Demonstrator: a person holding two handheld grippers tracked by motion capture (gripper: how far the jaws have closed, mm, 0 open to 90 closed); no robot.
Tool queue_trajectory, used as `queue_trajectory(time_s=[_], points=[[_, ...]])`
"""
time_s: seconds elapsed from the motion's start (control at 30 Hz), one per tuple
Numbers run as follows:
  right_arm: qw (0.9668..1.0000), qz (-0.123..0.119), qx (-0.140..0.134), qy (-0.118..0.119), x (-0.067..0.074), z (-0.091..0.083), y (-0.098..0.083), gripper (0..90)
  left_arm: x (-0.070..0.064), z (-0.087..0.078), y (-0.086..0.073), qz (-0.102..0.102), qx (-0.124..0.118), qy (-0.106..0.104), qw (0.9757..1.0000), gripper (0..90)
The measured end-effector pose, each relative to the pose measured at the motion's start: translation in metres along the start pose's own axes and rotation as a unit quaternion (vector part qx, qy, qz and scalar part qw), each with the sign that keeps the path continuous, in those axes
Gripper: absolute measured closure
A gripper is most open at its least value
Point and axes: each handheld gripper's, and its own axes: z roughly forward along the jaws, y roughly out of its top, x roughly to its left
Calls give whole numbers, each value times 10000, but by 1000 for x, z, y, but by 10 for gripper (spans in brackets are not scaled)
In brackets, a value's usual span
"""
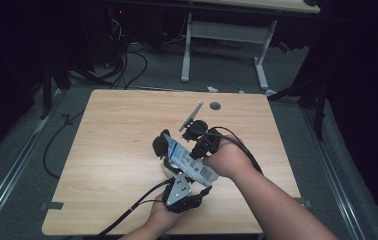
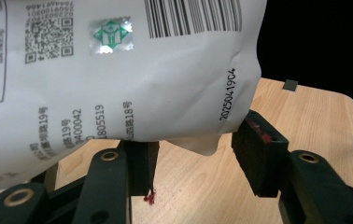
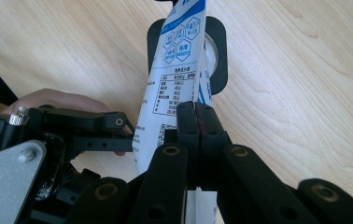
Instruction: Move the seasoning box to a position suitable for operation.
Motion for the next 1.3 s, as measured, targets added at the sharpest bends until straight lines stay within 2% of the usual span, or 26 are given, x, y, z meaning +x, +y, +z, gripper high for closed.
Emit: queue_trajectory(time_s=[0.2, 0.73, 0.83, 1.03, 1.17, 1.23, 1.3], points=[[10000, 50, 16, 40, -1, 2, -5, 900, 0, 0, -5, 32, 90, -14, 10000, 524], [9999, 134, -42, 73, -2, 0, -14, 900, 3, -4, -12, -49, 209, -87, 9997, 521], [9999, 146, -35, 64, -3, 0, -14, 900, 3, -4, -11, -98, 219, -122, 9996, 515], [9994, 332, 38, 116, -4, 1, -10, 900, 4, -3, -11, -158, 222, -130, 9995, 509], [9993, 306, 85, 185, -4, 2, -7, 900, 4, -3, -11, -162, 211, -130, 9996, 508], [9989, 420, 121, 175, -3, 2, -6, 900, 4, -4, -10, -173, 214, -132, 9995, 508], [9992, 354, 117, 146, -4, 2, -5, 900, 5, -4, -11, -157, 219, -138, 9995, 508]])
